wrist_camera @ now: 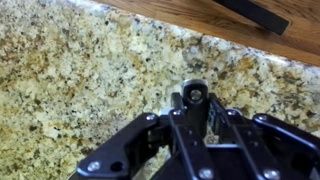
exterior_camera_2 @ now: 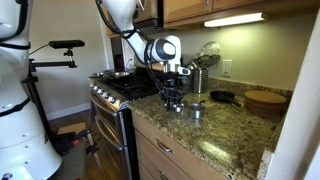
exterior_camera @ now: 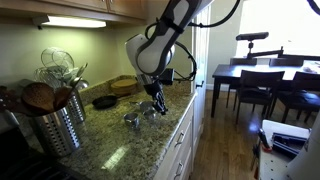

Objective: Unstack the silver measuring cups on the countertop

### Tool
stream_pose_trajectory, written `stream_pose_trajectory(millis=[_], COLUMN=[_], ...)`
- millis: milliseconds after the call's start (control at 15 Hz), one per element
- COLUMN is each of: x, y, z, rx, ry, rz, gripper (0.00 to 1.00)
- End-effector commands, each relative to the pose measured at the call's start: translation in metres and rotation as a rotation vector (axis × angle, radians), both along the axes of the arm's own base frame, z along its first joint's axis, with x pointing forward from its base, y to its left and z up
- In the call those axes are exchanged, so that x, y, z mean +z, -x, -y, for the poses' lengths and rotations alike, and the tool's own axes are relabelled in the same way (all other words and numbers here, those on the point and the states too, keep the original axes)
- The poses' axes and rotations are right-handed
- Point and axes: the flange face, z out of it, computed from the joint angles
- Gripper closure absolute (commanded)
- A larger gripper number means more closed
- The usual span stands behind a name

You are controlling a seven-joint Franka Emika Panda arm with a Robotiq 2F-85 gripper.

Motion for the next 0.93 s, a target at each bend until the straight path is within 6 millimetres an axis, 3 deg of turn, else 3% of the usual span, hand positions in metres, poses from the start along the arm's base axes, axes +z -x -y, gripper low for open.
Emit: stream_pose_trajectory(millis=[0,400,733,800,867], x=[0.0,-0.007,-0.015,-0.015,-0.015], y=[0.003,0.002,0.003,0.003,0.003], z=[0.001,-0.002,-0.002,-0.002,-0.002], rx=[-0.026,-0.022,-0.022,-0.022,-0.023], ry=[-0.009,-0.01,-0.009,-0.009,-0.008], rz=[0.006,-0.009,-0.025,-0.026,-0.027], gripper=[0.83,0.86,0.83,0.74,0.48])
